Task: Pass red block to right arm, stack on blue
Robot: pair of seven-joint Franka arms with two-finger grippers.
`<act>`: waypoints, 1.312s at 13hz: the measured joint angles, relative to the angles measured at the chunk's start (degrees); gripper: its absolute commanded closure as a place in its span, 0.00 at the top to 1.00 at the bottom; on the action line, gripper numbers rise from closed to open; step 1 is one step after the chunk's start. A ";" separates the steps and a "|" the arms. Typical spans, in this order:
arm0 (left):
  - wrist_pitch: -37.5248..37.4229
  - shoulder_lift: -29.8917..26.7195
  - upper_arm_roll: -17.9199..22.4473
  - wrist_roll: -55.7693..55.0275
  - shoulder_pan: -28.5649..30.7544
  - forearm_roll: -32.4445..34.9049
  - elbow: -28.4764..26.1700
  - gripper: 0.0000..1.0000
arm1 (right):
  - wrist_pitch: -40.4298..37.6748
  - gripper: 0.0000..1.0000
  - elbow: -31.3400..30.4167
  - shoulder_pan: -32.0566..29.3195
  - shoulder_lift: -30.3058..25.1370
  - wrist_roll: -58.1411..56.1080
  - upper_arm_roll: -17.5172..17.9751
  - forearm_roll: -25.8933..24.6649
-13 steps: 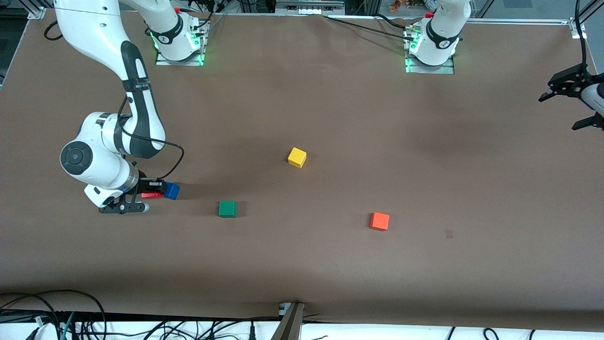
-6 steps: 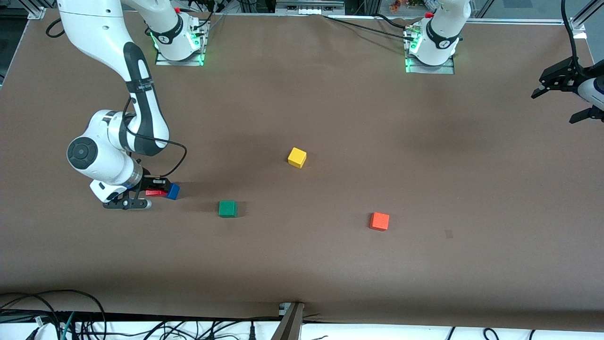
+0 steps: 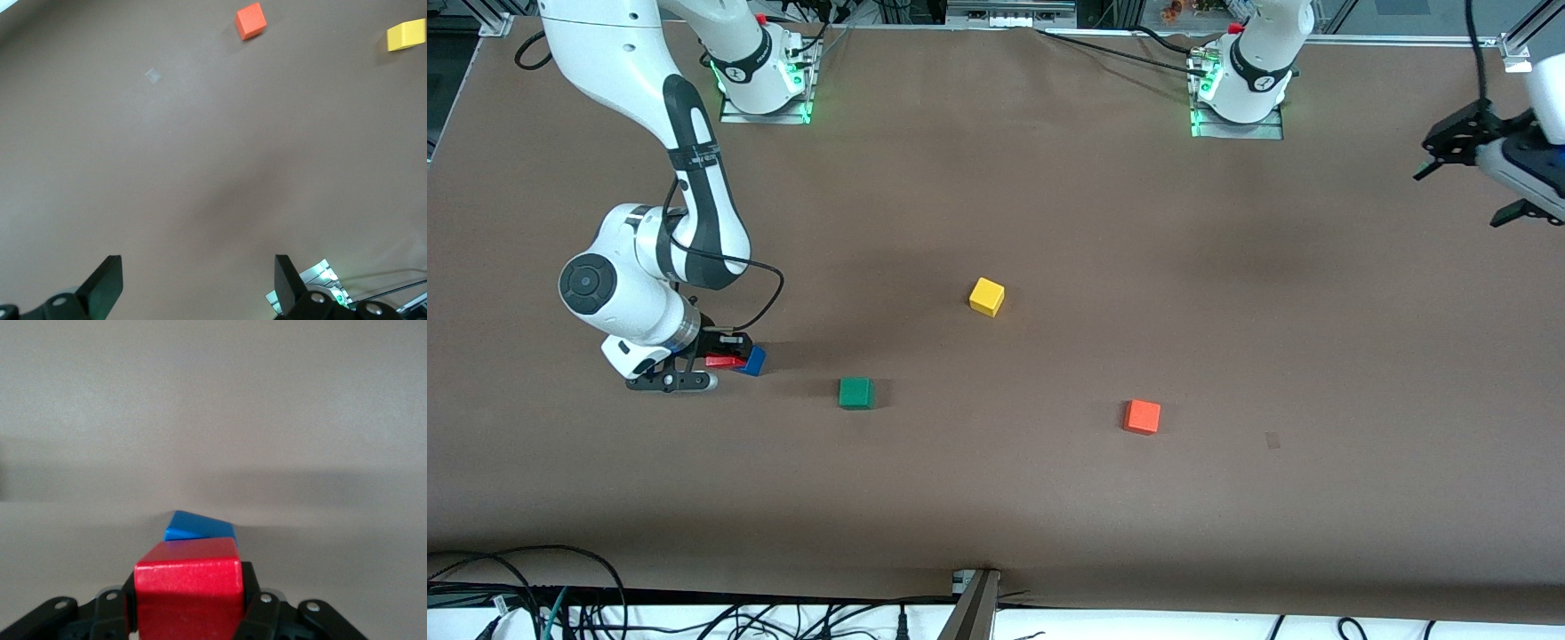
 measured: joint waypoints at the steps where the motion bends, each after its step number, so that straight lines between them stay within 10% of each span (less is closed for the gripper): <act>1: -1.14 -0.24 3.99 -3.56 -5.37 0.69 0.00 1.00 | 0.20 0.99 -0.07 0.00 0.00 0.01 0.00 0.00; 4: -2.37 -0.45 14.83 -15.34 -18.00 0.98 -0.05 1.00 | 0.59 0.99 -0.10 0.00 -0.03 0.13 0.00 0.02; 10: 5.00 -4.53 18.04 -29.26 -19.98 0.98 -10.40 1.00 | -1.82 1.00 0.40 0.02 -3.34 0.27 -0.11 0.03; 17: 10.16 -5.03 20.82 -29.31 -15.87 -1.54 -16.98 1.00 | -33.51 1.00 16.67 -0.01 -13.62 -0.05 -5.30 -8.94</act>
